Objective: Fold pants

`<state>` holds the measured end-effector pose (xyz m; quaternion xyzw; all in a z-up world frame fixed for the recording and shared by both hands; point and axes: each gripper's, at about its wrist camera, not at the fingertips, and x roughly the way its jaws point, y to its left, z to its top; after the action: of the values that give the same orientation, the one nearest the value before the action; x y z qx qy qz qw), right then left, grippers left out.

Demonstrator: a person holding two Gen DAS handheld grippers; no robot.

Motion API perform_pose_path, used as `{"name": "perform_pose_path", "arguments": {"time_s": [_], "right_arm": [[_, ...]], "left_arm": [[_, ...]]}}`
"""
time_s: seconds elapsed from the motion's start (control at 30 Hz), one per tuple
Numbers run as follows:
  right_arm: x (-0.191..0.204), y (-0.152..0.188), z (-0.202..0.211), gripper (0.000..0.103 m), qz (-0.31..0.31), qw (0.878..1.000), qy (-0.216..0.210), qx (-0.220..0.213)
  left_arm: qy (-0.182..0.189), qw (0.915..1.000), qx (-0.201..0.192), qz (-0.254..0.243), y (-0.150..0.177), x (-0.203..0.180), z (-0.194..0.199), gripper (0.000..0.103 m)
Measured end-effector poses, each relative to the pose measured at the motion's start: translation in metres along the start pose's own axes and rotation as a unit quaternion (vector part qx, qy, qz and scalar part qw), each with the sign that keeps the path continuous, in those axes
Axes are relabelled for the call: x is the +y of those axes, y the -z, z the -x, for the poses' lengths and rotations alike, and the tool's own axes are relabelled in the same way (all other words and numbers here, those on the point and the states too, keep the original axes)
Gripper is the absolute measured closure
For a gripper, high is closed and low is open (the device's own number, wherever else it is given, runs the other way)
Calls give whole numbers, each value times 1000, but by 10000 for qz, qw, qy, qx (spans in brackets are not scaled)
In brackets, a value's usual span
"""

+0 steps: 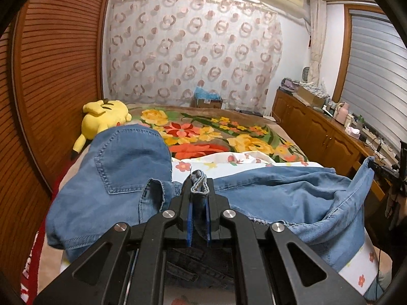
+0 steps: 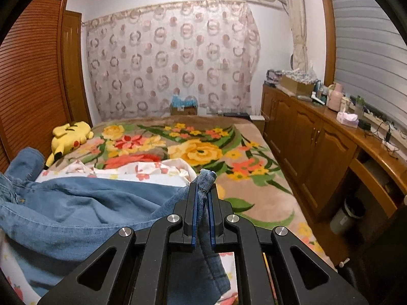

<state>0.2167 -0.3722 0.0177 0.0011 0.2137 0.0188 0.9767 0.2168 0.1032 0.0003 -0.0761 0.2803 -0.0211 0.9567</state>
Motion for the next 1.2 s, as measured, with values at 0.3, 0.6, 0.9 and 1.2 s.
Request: {"name": "perform_pose_path", "arguments": {"time_s": [0.3,0.6,0.9,1.2], "right_arm": [[13,-15,-33,96,-15,9999,44,162],[29,-29,-42,84,41,9996,58,287],[82,-40,-8,64,389,9969,-682,33],[150,-48,19,56,816,9819,-1711,6]], "left_arm": [[-7,9998,176,-45,-12,0,-36,94],[-120,9996,230,-102,-14,4,-36,55],[-18,9990,333,-304,-4,11,-23,39],[29,9994,123,-315,-2,21,3,29]]}}
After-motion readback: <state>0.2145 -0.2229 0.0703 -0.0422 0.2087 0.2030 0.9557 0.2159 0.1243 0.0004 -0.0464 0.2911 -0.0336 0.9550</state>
